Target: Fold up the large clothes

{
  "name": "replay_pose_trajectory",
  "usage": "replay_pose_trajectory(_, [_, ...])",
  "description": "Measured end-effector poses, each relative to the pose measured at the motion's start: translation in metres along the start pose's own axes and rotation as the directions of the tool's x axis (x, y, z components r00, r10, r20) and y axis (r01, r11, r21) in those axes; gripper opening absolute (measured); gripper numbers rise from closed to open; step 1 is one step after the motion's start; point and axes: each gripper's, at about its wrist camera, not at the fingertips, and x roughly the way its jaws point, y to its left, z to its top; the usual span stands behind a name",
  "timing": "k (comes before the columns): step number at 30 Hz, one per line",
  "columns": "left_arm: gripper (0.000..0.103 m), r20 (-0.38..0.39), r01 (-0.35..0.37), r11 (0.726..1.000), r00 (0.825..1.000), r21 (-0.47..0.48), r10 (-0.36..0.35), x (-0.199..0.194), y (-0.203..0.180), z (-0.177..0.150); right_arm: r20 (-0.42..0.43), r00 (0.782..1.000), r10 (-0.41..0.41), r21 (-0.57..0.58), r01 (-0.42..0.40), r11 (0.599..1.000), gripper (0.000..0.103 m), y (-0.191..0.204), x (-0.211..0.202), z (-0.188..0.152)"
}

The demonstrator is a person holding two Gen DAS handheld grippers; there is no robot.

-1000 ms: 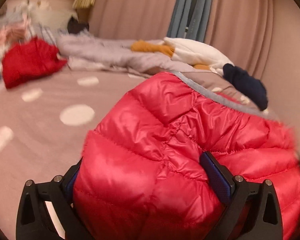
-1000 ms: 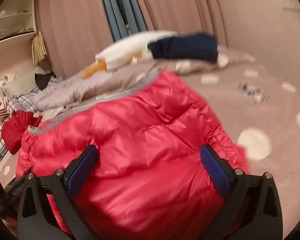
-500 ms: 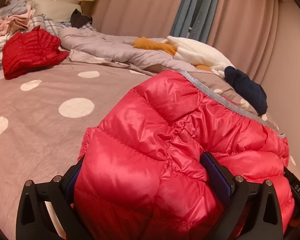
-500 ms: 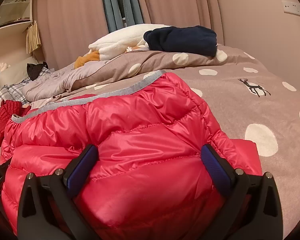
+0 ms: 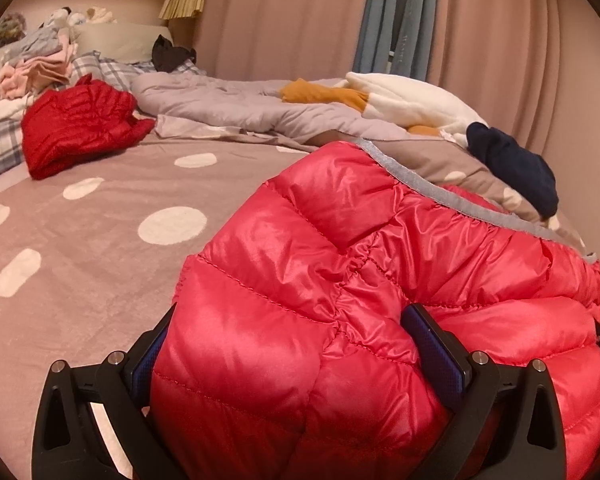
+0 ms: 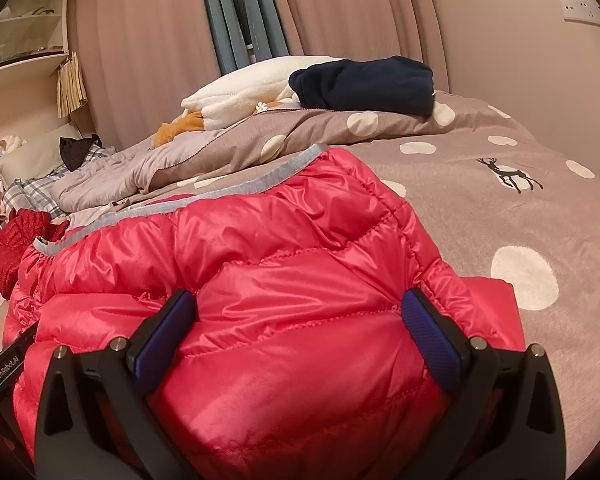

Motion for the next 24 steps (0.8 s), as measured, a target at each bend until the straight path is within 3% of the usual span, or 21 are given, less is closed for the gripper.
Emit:
replay_pose_trajectory(8, [0.103,-0.029,-0.012,0.999,1.000,-0.039,0.011,-0.007,0.003,0.001,-0.007,0.999,0.033,0.020,-0.033,0.999,0.103,-0.003,-0.002,0.001])
replay_pose_trajectory(11, [0.103,-0.055,0.001,0.988,0.998,-0.154,-0.009,-0.030,0.017,-0.005,-0.020,0.996,0.086,0.007,-0.086,0.996,0.103,-0.009,-0.010,0.002])
replay_pose_trajectory(13, [0.103,-0.015,0.025,0.978,0.999,-0.208,-0.028,-0.054,0.032,-0.013,-0.022,0.992,0.125,-0.004,-0.125,0.992,0.103,-0.016,-0.028,0.001])
replay_pose_trajectory(14, [0.103,0.014,-0.003,0.975,1.000,-0.223,0.007,-0.068,0.040,-0.019,-0.020,0.993,0.120,-0.006,-0.120,0.993,0.103,-0.021,-0.038,0.000])
replay_pose_trajectory(16, [0.103,0.043,-0.069,0.962,0.996,-0.263,0.083,-0.087,0.057,-0.028,0.001,0.996,0.084,0.002,-0.084,0.996,0.103,-0.034,-0.063,-0.001])
replay_pose_trajectory(19, [0.103,0.042,-0.068,0.938,0.995,-0.341,0.088,-0.101,0.082,-0.043,0.020,0.996,0.085,0.062,-0.086,0.994,0.103,-0.059,-0.090,-0.004])
replay_pose_trajectory(22, [0.103,-0.028,-0.038,0.892,0.999,-0.451,0.028,-0.091,0.106,-0.060,-0.007,0.998,0.062,0.140,-0.061,0.988,0.103,-0.081,-0.095,-0.010])
replay_pose_trajectory(24, [0.103,0.014,0.040,0.870,0.999,-0.491,-0.038,-0.092,0.111,-0.068,-0.028,0.999,0.034,0.191,-0.028,0.981,0.103,-0.091,-0.093,-0.018])
